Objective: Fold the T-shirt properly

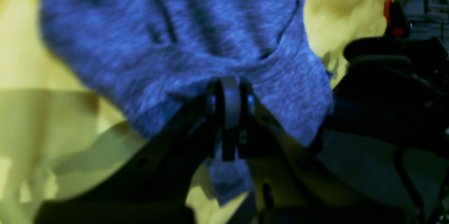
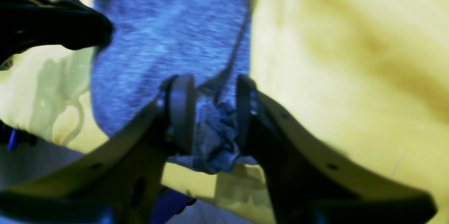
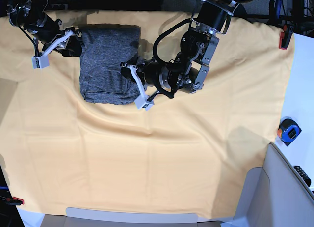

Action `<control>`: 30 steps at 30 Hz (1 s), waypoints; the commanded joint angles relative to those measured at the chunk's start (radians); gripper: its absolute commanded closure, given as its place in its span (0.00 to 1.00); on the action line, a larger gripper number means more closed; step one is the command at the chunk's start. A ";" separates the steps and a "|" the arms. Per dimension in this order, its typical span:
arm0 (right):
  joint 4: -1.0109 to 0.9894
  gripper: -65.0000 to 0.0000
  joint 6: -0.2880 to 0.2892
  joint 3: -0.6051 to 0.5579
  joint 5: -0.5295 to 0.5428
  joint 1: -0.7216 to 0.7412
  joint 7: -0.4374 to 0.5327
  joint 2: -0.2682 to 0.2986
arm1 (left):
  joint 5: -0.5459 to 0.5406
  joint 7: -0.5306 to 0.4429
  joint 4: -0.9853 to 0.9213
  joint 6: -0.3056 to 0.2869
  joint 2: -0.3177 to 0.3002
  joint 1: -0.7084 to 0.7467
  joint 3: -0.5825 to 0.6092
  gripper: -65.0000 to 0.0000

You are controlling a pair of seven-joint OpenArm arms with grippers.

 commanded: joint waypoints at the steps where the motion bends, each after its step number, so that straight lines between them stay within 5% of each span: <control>1: -0.014 0.81 0.004 0.005 -0.011 -0.001 0.008 -0.007 | -0.020 -0.023 -0.007 0.005 0.009 -0.039 0.012 1.00; 7: -0.194 1.00 0.000 0.005 -0.199 0.015 0.009 -0.011 | -0.016 -0.149 -0.144 -0.001 0.014 -0.048 0.020 1.00; 12: -0.231 1.00 -0.003 0.014 -0.331 0.000 0.011 -0.011 | -0.017 -0.218 -0.204 -0.001 -0.011 -0.050 0.019 1.00; 19: -0.122 1.00 -0.004 0.195 -0.346 -0.032 0.009 -0.022 | -0.020 -0.226 -0.199 0.002 -0.022 -0.051 0.011 1.00; 30: 0.055 1.00 0.000 0.469 -0.340 -0.078 0.009 0.010 | -0.023 -0.232 0.281 0.002 -0.017 0.042 -0.195 1.00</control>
